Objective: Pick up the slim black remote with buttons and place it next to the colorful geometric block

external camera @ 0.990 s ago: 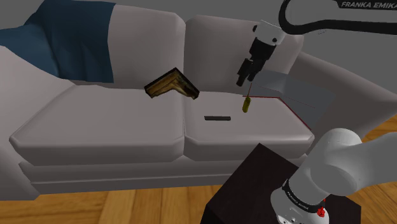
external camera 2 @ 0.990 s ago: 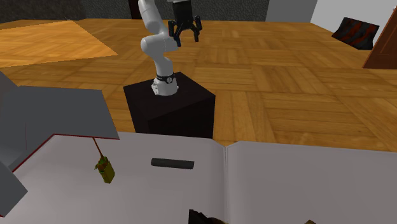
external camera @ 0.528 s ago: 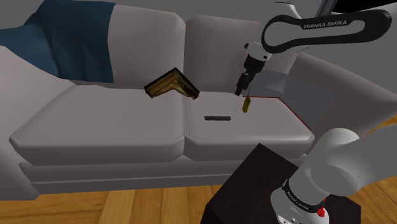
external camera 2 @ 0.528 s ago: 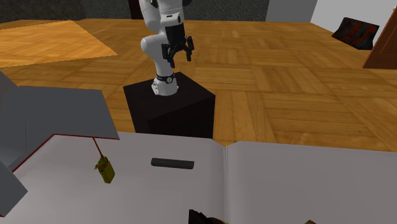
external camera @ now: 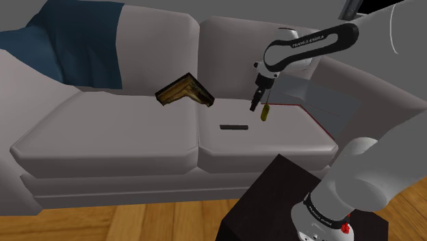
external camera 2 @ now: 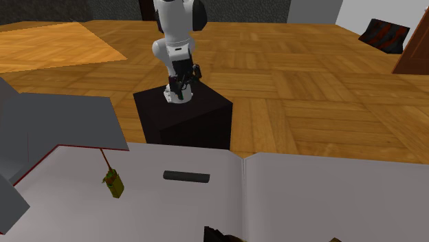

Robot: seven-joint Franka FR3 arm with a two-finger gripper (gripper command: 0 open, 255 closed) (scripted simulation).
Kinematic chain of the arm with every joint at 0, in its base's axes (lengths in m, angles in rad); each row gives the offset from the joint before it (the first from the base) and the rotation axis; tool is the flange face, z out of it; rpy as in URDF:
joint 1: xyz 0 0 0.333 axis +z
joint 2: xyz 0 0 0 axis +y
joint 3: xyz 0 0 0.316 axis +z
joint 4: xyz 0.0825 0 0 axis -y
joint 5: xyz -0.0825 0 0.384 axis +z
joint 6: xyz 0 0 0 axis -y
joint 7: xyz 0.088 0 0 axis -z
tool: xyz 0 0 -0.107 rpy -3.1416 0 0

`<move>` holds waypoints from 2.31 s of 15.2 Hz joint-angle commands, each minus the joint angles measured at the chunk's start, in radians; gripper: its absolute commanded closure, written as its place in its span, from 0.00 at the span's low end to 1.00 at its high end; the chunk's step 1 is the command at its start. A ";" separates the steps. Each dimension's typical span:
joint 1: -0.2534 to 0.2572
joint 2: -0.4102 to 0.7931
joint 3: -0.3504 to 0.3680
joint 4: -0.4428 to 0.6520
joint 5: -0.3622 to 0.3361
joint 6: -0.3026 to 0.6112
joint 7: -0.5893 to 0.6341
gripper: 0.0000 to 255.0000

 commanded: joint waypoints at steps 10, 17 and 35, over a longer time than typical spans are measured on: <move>-0.002 0.476 -0.089 0.217 0.214 0.140 -0.474 0.00; -0.098 0.779 -0.024 0.439 0.324 0.156 -0.702 0.00; -0.190 1.072 0.059 0.658 0.372 0.206 -0.828 0.00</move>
